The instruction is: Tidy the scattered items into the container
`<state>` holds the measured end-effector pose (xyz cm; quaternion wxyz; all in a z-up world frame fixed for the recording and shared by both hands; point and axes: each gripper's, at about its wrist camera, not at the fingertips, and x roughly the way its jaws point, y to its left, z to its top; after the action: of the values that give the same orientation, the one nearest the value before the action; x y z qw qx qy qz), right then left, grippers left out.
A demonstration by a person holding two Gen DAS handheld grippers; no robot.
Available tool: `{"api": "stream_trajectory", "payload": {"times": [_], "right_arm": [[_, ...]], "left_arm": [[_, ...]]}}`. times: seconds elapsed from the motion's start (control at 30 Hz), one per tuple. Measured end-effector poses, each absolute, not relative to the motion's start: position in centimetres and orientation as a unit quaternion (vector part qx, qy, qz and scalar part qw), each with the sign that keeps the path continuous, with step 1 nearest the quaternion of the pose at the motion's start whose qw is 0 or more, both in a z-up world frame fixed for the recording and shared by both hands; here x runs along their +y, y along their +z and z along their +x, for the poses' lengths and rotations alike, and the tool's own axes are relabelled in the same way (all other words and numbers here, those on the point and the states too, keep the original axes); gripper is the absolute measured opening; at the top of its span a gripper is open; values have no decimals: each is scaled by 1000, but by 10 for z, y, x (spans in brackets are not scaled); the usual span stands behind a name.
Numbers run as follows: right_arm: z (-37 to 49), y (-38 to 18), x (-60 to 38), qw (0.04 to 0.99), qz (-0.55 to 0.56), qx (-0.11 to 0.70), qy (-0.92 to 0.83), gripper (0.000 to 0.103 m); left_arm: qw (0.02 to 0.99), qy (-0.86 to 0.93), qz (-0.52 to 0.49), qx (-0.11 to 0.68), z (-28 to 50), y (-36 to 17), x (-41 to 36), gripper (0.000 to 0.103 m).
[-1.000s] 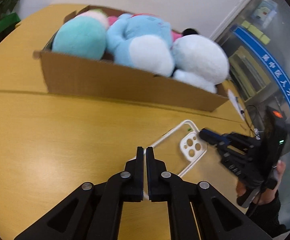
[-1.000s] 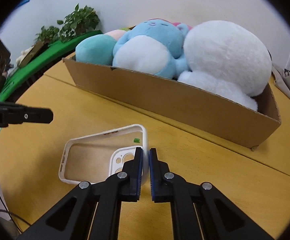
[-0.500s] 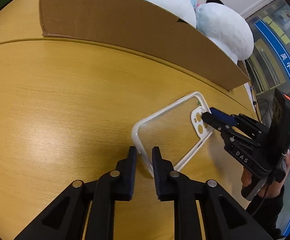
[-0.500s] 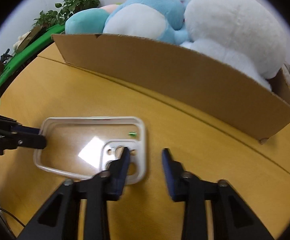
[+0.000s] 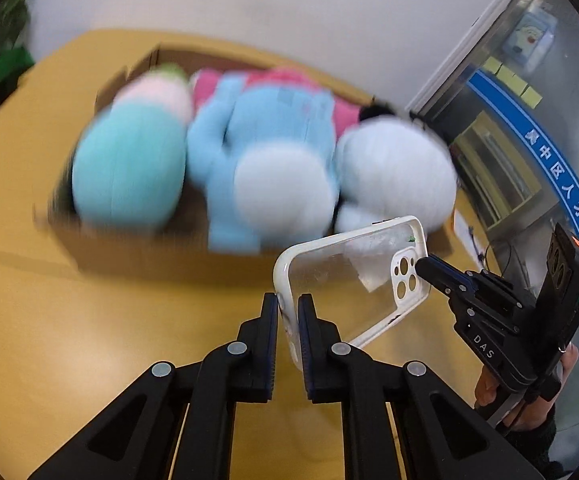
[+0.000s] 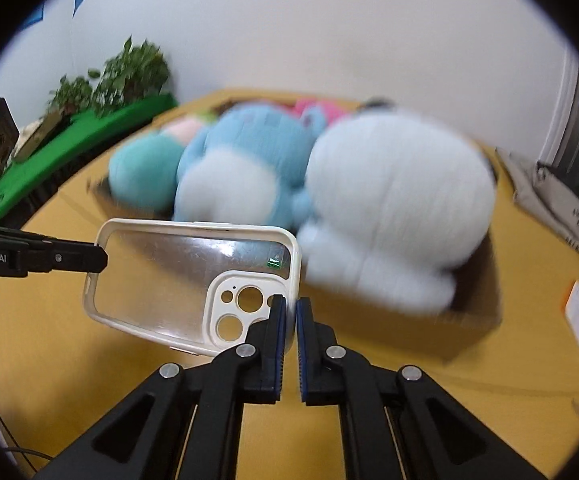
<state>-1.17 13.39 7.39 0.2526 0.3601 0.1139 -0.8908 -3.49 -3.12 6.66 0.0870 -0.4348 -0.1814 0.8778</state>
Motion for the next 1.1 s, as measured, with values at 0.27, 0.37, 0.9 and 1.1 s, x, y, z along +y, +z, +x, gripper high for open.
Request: {"api": "stream_trajectory", "payload": {"times": [0.27,0.37,0.9,1.1], "right_arm": [[-151,135,90,225,331,127,-908,6],[-210,123,72,204,368,122,-899,6],[-167,142,104,194,354,67,-912,76],[-43,155,137,207,284,32,-936,80]], "left_arm": [[96,910,-388,-108,-183,146,-64,9],[113,895,-415,-117,-235,131,-74,9],[67,912,-389,-112,-170,123,-79,91],[37,942,-322,-83,-48,132,-52,102]]}}
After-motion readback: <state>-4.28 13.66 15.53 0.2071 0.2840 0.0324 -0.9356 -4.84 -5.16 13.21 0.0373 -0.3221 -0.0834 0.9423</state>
